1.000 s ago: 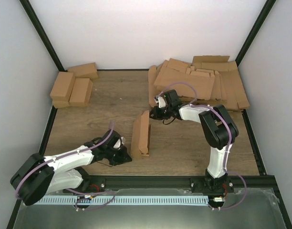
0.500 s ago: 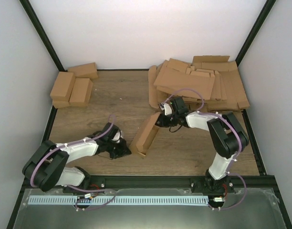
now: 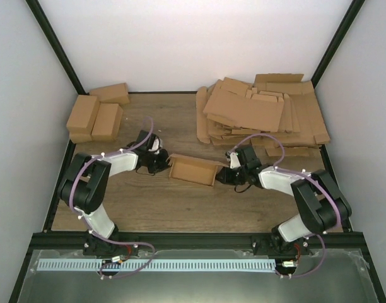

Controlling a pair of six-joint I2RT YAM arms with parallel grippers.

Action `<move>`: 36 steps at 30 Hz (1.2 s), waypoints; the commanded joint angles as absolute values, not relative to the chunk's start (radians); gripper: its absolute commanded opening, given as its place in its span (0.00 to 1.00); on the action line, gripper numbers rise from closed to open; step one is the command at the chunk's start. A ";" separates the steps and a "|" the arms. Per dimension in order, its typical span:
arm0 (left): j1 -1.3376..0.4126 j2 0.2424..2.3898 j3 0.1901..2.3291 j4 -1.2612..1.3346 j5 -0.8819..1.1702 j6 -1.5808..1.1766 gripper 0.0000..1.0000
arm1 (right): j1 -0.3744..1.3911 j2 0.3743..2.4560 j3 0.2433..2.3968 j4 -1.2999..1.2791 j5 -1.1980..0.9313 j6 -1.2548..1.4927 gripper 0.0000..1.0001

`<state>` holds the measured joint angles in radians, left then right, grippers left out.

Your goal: Fold the paper box

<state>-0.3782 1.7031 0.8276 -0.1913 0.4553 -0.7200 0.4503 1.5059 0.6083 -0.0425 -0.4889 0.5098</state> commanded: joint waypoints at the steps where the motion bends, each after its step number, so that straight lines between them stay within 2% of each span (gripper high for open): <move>1: -0.354 1.730 0.880 -0.098 0.459 -0.641 0.07 | 0.471 1.420 0.581 -0.083 -0.423 0.526 0.17; 7: -0.327 1.649 0.819 -0.170 0.318 -0.539 0.21 | 0.471 1.306 0.543 -0.077 -0.362 0.458 0.35; 10: -0.328 1.572 0.758 -0.163 0.314 -0.499 0.32 | 0.471 1.242 0.524 -0.072 -0.337 0.443 0.43; 13: -0.329 1.493 0.698 -0.168 0.300 -0.474 0.37 | 0.471 1.186 0.515 -0.087 -0.305 0.430 0.48; 16: -0.331 1.410 0.659 -0.173 0.290 -0.464 0.41 | 0.471 1.132 0.508 -0.104 -0.284 0.428 0.49; 18: -0.331 1.367 0.653 -0.191 0.274 -0.463 0.42 | 0.471 1.095 0.507 -0.120 -0.266 0.432 0.49; 22: -0.331 1.338 0.686 -0.246 0.233 -0.463 0.42 | 0.470 1.047 0.527 -0.212 -0.129 0.502 0.55; 28: -0.329 1.379 0.759 -0.309 0.216 -0.458 0.22 | 0.457 0.994 0.520 -0.284 0.046 0.601 0.42; 30: -0.329 1.391 0.773 -0.300 0.238 -0.450 0.08 | 0.456 1.003 0.529 -0.276 0.043 0.603 0.24; 32: -0.328 1.407 0.782 -0.276 0.301 -0.440 0.04 | 0.456 1.026 0.552 -0.272 0.012 0.596 0.03; 36: -0.333 1.443 0.788 -0.217 0.399 -0.448 0.04 | 0.456 1.080 0.582 -0.204 -0.096 0.548 0.01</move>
<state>-0.3279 1.4120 0.7662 -0.2718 0.2985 -0.4599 0.4595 1.0397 0.5156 -0.2577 -0.0330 0.5762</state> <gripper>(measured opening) 0.041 0.012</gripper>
